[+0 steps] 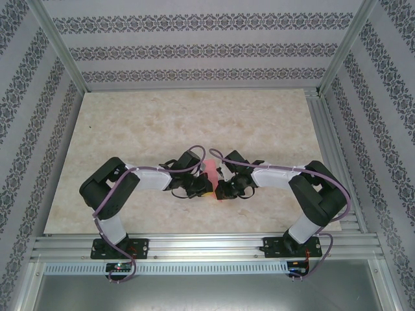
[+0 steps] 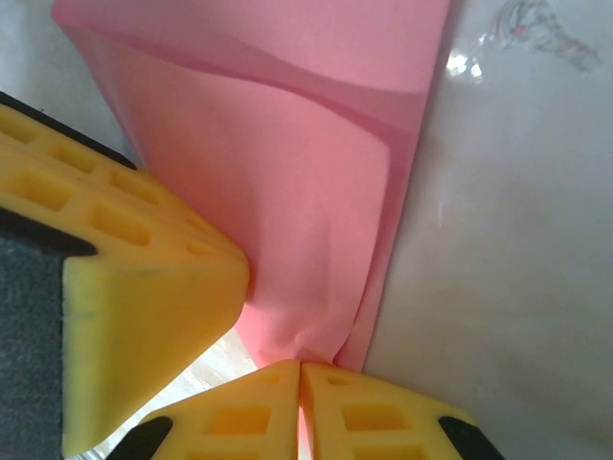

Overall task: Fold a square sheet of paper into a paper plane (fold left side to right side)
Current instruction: Third fold the triangle at the center of the table.

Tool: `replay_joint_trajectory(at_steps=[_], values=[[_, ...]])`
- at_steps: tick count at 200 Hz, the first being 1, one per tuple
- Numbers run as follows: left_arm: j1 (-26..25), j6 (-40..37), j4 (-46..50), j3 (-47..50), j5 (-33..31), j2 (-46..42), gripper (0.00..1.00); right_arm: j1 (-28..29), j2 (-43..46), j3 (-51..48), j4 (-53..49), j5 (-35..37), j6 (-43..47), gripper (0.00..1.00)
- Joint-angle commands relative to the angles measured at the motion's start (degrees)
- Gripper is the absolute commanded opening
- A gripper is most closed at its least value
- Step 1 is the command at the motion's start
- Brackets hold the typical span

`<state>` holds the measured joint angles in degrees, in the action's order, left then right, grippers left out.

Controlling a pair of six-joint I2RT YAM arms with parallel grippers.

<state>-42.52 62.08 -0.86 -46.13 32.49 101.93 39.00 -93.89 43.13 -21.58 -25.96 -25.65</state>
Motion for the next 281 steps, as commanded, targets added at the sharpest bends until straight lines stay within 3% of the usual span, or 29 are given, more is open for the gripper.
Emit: replay_joint_trajectory(at_steps=[1,46,118,281], values=[[-0.72,0.8,-1.67,0.07,-1.48,0.75,0.07,0.54,-3.33,-2.67,-4.7,10.06,-0.2,0.11],[-0.72,-3.27,8.45,-1.03,-7.17,-0.21,0.06,0.86,-3.86,-2.0,-6.08,11.22,-0.01,0.11],[0.74,-6.62,14.31,-1.44,-12.12,-0.68,0.05,1.2,-4.46,-1.65,-6.3,11.63,0.05,0.11],[17.8,-17.99,21.28,-3.47,-13.54,-2.61,0.12,1.86,-4.74,-0.9,-6.62,11.15,0.52,0.12]])
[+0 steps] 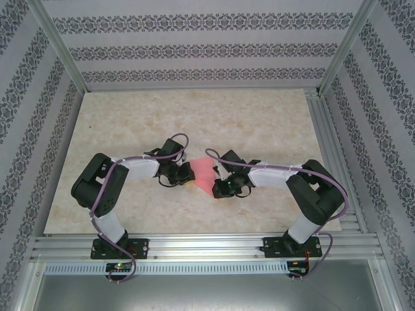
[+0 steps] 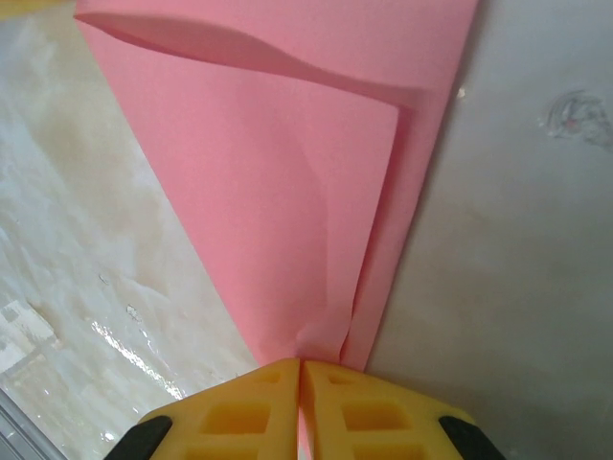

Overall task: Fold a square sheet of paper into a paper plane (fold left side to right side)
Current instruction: Third fold the triangle at the center of the table.

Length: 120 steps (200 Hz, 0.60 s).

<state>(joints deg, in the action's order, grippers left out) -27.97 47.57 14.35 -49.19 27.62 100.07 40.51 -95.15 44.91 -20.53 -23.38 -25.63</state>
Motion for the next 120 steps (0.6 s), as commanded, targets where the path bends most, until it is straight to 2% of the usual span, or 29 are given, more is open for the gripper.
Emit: replay_joint_trajectory(at_steps=[1,40,63,90,120], values=[[3.26,-3.55,6.1,-0.48,-8.69,-0.84,0.12,0.35,-3.42,-2.65,-7.63,8.54,0.54,0.12],[2.76,-3.33,5.31,0.78,-5.89,-7.18,0.12,0.09,-2.77,-2.45,-7.81,8.96,0.57,0.12],[-0.14,-2.67,4.74,1.02,-4.06,-9.92,0.12,-0.09,-2.67,-2.39,-7.43,8.79,0.38,0.12],[-4.83,0.52,-0.96,0.97,0.1,-8.32,0.11,-0.29,-2.8,-2.11,-7.19,8.7,0.19,0.12],[-8.2,1.38,-2.98,-2.35,0.68,-3.06,0.1,-0.37,-3.09,-1.97,-7.15,8.67,0.13,0.12]])
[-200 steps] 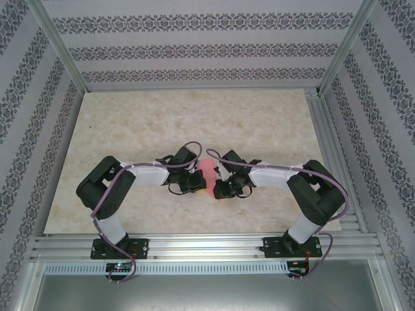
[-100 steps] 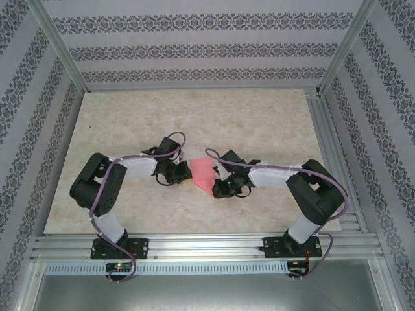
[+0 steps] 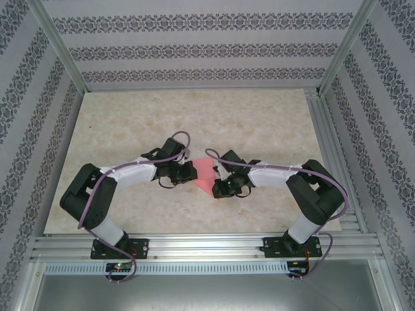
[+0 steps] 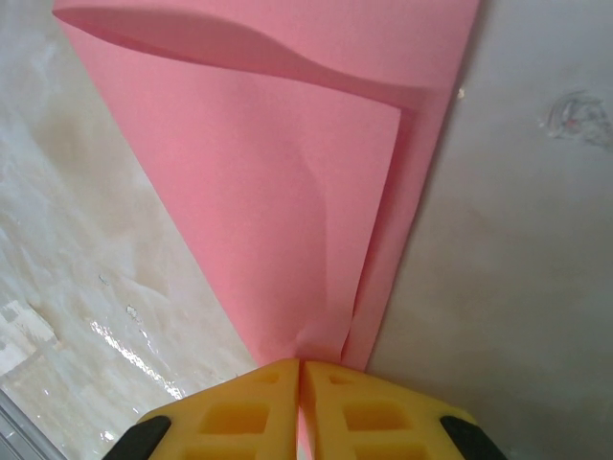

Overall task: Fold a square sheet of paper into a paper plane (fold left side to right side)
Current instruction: Third fold the triangle at the center of the table.

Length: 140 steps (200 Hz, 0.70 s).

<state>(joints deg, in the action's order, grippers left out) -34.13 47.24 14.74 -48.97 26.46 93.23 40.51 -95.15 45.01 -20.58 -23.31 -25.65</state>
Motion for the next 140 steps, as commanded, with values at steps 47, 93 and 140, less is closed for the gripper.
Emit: replay_joint_trajectory(at_steps=[47,93,140], values=[[-3.09,0.97,-2.74,-5.18,1.2,8.53,0.09,-0.36,-2.28,-2.31,-6.81,8.48,-0.29,0.12],[-3.13,-0.17,-0.21,-3.88,-2.52,11.62,0.08,-0.35,1.19,-1.08,-7.1,8.52,-0.94,0.13],[-3.08,0.55,-1.53,-1.63,-3.06,13.8,0.07,0.88,6.16,1.28,-9.17,7.76,-3.95,0.13]])
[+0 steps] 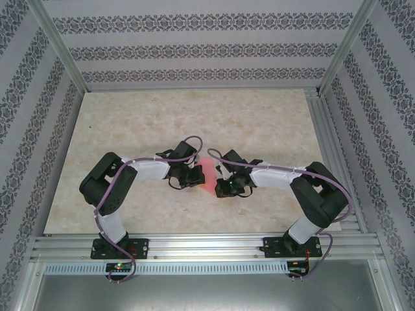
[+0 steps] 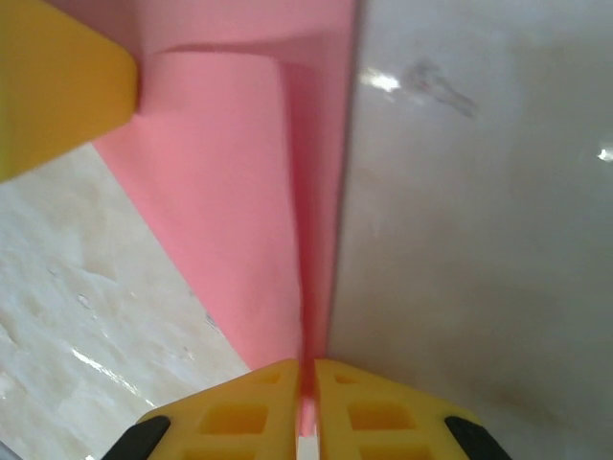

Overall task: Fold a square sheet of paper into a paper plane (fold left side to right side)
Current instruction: Third fold the triangle at the center of the table.

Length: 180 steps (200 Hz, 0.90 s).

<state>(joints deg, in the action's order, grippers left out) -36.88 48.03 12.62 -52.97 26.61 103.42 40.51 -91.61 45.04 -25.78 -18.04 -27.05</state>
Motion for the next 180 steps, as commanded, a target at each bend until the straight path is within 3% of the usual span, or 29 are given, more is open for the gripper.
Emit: replay_joint_trajectory(at_steps=[1,44,104,180], values=[[-0.36,-0.23,0.58,2.36,-3.18,3.63,0.07,0.97,2.64,1.32,-3.99,2.49,-2.65,0.13],[-0.31,-0.3,0.76,2.72,-4.07,3.96,0.05,4.24,0.04,5.19,-2.24,1.89,-5.25,0.13],[-0.34,-0.48,1.06,2.96,-4.57,3.7,0.04,4.51,-7.24,9.69,-1.28,3.11,-5.17,0.13],[-0.3,-1.27,2.5,2.67,-5.69,4.1,0.02,3.31,-5.19,4.05,-0.16,3.12,-6.59,0.12]])
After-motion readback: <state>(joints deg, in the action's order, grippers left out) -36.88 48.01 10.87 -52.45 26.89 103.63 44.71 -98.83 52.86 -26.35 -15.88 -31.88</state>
